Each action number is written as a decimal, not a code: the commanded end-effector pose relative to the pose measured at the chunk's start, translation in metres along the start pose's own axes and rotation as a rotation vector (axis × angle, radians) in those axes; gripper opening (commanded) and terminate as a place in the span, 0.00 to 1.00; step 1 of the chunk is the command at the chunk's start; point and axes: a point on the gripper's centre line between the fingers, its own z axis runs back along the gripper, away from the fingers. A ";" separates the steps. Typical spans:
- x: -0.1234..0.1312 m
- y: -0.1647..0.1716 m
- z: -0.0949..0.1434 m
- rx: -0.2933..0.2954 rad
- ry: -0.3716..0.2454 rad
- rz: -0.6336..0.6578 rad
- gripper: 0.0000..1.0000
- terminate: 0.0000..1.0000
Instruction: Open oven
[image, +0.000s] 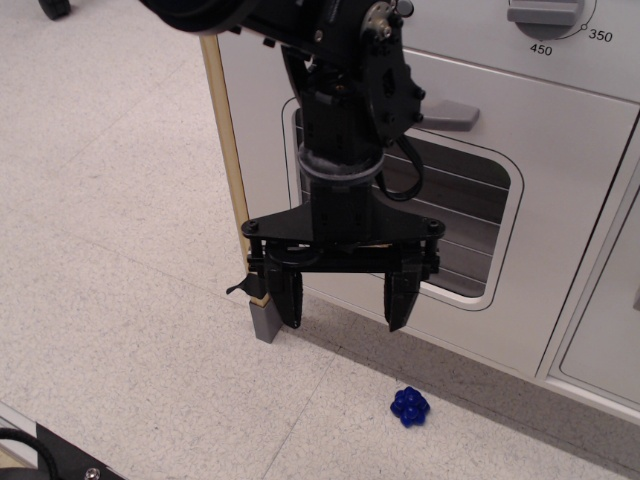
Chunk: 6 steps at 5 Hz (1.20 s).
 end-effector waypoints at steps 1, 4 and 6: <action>0.000 0.000 0.000 0.000 0.000 0.000 1.00 0.00; 0.099 0.025 0.060 -0.318 -0.323 0.710 1.00 0.00; 0.136 0.020 0.071 -0.443 -0.437 1.095 1.00 0.00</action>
